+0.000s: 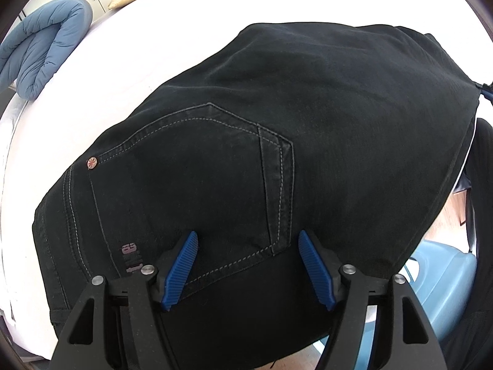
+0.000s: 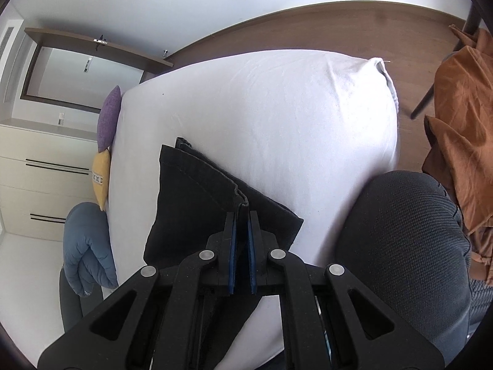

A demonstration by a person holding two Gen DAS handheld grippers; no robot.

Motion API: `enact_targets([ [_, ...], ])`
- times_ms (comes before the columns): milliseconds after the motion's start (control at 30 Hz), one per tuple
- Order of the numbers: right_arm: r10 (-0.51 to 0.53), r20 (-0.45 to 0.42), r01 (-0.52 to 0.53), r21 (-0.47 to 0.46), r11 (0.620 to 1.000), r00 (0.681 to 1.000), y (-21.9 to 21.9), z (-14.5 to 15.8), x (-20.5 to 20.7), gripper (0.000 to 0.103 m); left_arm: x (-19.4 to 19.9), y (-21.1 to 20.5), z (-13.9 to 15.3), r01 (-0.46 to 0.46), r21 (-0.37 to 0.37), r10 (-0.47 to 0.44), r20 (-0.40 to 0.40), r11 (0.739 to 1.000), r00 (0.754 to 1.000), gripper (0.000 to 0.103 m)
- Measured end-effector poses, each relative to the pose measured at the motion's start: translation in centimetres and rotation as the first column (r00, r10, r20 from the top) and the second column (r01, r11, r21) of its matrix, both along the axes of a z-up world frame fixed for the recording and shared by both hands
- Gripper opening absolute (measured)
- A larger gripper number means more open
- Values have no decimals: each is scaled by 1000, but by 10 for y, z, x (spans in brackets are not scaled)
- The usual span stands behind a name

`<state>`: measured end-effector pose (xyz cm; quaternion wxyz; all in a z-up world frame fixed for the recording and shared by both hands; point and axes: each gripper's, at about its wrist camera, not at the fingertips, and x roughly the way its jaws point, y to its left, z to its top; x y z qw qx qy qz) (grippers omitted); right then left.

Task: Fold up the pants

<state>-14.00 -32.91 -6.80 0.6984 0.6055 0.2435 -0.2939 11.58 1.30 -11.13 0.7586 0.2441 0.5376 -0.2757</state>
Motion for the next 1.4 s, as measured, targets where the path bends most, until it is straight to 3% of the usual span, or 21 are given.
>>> enact_targets([
  [133, 6, -9, -6, -6, 1000, 1000, 3, 2, -9, 5, 1, 1, 2, 8, -4, -8, 0, 1000, 1000, 72],
  [267, -16, -30, 17, 26, 1000, 999, 4, -17, -19, 5, 4, 2, 3, 19, -4, -19, -2, 1000, 1000, 71],
  [433, -11, -64, 11, -5, 1000, 998, 2, -30, -17, 5, 0, 11, 3, 27, -12, -27, 4, 1000, 1000, 73],
  [767, 128, -96, -135, -64, 989, 987, -6, -32, -5, 5, -3, 21, -7, -8, -28, 9, 29, 1000, 1000, 82],
  [933, 15, -265, -64, -177, 982, 964, -21, -4, -30, 11, -7, 24, -5, -25, -23, 26, 41, 999, 999, 83],
  [1000, 26, -240, -77, -206, 975, 970, -24, 13, -36, 11, -12, 25, 0, -23, -23, 24, 46, 999, 999, 82],
  [1100, 185, -146, -216, -236, 947, 972, -4, 40, -7, 11, -20, 19, 11, -5, -19, 7, 79, 1000, 997, 82],
  [1167, 344, -62, -349, -231, 908, 937, 21, 49, 34, 11, -23, 9, 22, 9, -46, -4, 103, 999, 995, 82],
  [1233, 537, -10, -526, -221, 821, 843, 65, 51, 97, 11, -23, -5, 32, 21, -94, -10, 117, 995, 993, 82],
  [1300, 646, 57, -627, -193, 755, 761, 100, 43, 147, 11, -18, -22, 38, 32, -136, -14, 128, 990, 992, 82],
  [1333, 705, 85, -690, -152, 708, 705, 120, 32, 180, 11, -15, -30, 38, 31, -149, -12, 129, 988, 992, 82],
  [1400, 745, 93, -737, -108, 667, 661, 145, 13, 223, 11, -4, -48, 34, 16, -188, 7, 121, 982, 993, 82],
])
